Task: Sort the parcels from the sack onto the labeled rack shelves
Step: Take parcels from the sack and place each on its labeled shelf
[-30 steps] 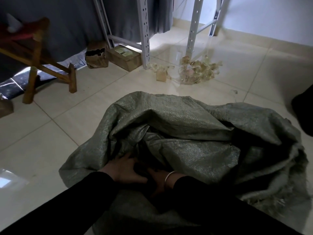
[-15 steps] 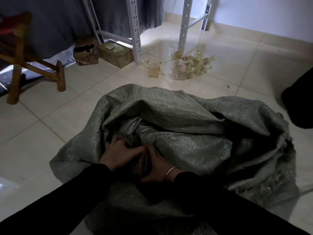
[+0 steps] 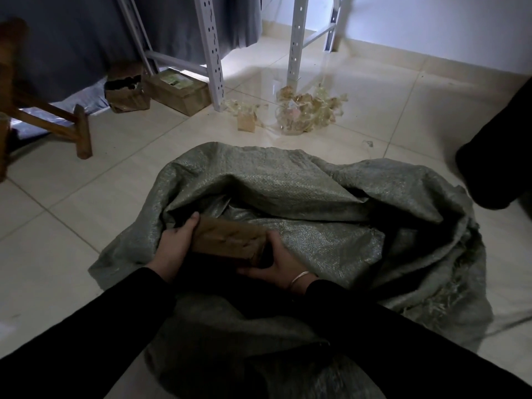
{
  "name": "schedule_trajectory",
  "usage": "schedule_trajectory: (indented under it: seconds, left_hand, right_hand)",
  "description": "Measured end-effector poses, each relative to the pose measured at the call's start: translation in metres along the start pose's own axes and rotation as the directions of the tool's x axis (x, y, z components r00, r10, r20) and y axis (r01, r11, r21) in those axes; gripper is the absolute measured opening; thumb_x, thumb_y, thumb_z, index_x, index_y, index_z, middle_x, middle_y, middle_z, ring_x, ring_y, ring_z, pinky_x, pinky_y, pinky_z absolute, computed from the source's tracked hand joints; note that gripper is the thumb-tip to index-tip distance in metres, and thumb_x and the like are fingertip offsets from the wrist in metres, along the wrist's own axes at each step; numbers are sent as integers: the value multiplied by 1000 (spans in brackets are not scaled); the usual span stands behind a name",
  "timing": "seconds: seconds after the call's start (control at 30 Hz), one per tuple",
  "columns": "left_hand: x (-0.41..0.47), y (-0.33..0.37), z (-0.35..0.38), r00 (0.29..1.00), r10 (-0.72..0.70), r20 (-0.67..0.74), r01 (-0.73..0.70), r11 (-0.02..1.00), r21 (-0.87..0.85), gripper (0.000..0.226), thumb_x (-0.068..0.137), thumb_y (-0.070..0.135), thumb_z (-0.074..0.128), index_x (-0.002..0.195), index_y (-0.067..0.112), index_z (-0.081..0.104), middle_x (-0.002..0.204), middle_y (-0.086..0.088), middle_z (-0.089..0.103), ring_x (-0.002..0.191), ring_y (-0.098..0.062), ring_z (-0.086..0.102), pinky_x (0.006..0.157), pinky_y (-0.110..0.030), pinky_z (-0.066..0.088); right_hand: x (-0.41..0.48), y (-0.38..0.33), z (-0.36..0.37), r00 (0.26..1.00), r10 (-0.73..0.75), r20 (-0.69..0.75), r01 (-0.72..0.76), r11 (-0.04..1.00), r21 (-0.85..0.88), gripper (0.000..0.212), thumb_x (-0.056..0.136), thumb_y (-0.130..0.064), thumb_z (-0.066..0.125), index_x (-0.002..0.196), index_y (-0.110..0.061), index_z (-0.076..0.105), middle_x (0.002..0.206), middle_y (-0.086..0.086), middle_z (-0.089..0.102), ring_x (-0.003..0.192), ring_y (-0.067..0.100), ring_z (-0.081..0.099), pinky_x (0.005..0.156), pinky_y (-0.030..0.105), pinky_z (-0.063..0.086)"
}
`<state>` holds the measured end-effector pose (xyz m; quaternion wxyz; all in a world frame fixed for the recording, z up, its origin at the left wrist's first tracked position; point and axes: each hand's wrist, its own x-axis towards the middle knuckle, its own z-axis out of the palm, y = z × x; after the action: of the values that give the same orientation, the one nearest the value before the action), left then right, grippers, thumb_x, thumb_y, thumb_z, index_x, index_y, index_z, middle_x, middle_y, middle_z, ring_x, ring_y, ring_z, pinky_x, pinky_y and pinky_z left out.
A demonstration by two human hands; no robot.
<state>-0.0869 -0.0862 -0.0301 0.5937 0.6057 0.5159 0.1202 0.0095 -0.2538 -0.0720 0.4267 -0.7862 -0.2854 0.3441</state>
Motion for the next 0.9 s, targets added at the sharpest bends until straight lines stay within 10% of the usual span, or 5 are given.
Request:
schedule_trajectory:
  seconds: [0.17,0.5,0.67,0.8,0.9]
  left_hand:
    - [-1,3,7,927,-154,342,227,956,-185,60,77,69,51,105,19,67,98,-7,74,89,-24,67,75,-36,53]
    - [-10,13,35,935,-64,350,182,931,-317,64,84,67,39,131,25,51,117,2,62,99,-15,59,73,-34,49]
    - [-14,18,48,921,-128,367,189,972,-136,58,73,75,46,115,36,56,115,1,61,105,-20,56,73,-35,47]
    - [-26,22,63,917,7,398,-6,1000,-3,53,81,41,64,127,26,42,120,-2,54,98,-15,54,74,-32,51]
    - [-38,17,74,857,305,415,-396,906,151,82,73,22,78,136,19,25,122,1,48,100,-6,50,76,-3,40]
  right_hand:
    - [2,-7,-20,1000,2,-4,-1,970,245,81,71,-13,78,135,-18,29,128,1,57,114,9,55,100,20,45]
    - [-2,-19,-59,983,168,-71,-105,839,534,52,83,-28,67,130,-26,46,103,-7,65,88,2,62,69,4,47]
    - [-15,-13,-79,983,178,35,-171,845,507,79,83,-10,66,145,-32,23,121,-8,51,111,8,51,83,19,49]
    - [-21,-14,-95,921,332,203,-388,740,549,82,65,-75,44,139,-43,28,124,-5,54,101,21,59,81,51,48]
    - [-20,-12,-114,895,383,230,-438,654,616,92,59,-91,18,123,-32,48,123,0,59,118,28,54,91,65,37]
